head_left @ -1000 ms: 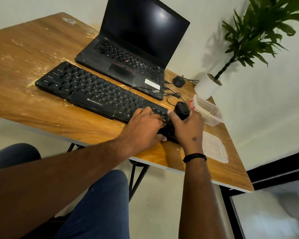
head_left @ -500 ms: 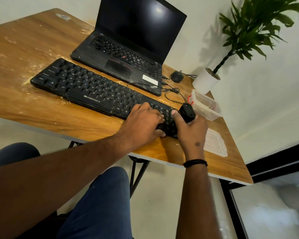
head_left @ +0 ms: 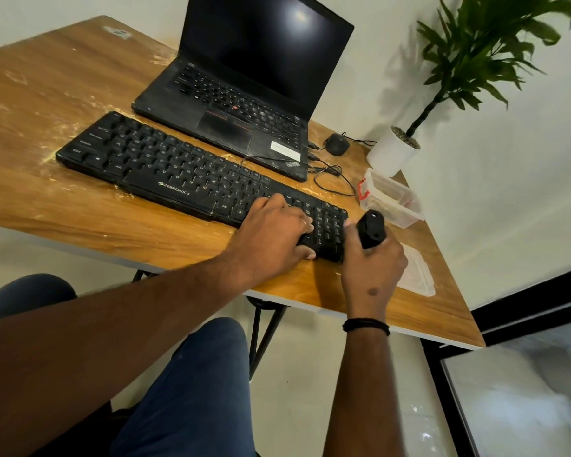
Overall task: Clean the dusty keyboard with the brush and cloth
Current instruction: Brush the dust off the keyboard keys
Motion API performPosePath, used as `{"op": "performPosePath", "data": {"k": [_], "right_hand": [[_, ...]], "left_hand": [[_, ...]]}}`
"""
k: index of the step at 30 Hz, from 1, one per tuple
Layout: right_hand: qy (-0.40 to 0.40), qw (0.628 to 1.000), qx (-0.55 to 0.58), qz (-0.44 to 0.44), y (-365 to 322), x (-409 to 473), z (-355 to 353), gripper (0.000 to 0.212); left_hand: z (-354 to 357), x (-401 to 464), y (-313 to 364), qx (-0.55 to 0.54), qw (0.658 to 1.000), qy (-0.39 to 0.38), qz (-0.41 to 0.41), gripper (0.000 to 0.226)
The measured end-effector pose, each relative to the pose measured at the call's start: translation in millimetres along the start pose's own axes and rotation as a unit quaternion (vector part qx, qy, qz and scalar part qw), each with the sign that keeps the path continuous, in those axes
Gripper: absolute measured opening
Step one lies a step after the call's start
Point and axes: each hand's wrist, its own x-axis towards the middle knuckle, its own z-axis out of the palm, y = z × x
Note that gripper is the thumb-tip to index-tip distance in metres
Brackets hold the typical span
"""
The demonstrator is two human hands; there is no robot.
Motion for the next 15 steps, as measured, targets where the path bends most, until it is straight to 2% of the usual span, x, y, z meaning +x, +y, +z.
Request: {"op": "performPosePath", "data": {"k": [3,7,12,15], "right_hand": [[-0.039,0.998,0.039,-0.029,-6.1,-7.9,4.2,0.025],[-0.078,0.989,0.127,0.002,1.5,-2.0,-3.9,0.021],[-0.006,0.997,0.07,0.022,13.6,3.2,-13.1,0.027],[-0.02,0.999,0.016,-0.027,-1.3,-5.4,0.7,0.025]], "left_hand": [[-0.1,0.7,1.0,0.005,1.0,-0.004,-0.002,0.054],[-1.0,0.7,1.1,0.001,1.0,-0.003,-0.004,0.055],[-1.4,0.3,-0.1,0.0,1.0,-0.004,-0.001,0.057],[-1.6,-0.1,1.9,0.001,1.0,-0.002,-0.005,0.054]]}}
